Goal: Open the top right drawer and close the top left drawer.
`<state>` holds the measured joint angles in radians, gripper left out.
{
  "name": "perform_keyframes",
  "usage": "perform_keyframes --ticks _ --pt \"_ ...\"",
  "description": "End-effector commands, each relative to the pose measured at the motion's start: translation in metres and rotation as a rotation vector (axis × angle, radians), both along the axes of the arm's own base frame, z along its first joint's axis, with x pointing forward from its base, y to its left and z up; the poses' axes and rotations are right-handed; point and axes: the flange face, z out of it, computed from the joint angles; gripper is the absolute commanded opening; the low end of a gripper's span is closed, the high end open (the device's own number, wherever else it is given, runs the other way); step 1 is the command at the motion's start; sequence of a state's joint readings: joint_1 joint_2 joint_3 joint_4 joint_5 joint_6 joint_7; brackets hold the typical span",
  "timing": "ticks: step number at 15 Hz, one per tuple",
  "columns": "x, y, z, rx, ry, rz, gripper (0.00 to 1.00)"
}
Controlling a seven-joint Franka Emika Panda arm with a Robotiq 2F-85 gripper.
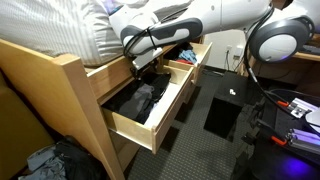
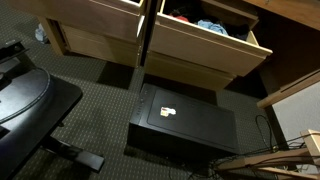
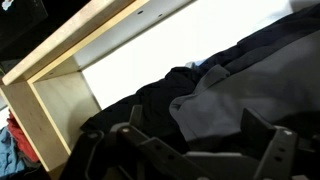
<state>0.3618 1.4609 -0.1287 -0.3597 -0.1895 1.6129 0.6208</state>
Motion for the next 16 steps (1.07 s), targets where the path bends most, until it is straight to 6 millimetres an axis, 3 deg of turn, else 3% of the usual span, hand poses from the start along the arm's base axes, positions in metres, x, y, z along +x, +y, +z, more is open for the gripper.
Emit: perform_keyframes --ticks 1,3,5,12,16 --pt "-0.002 -0.001 -0.007 -0.004 0.009 -0.005 1.00" --pt "0.004 0.000 0.000 0.008 -0.037 -0.004 1.00" --pt "0.015 0.013 0.034 0.044 -0.153 -0.025 1.00" --pt "0.008 0.035 0.107 0.057 -0.169 -0.040 1.00" --pt "0.007 0.038 0.152 0.060 -0.198 -0.045 1.00"
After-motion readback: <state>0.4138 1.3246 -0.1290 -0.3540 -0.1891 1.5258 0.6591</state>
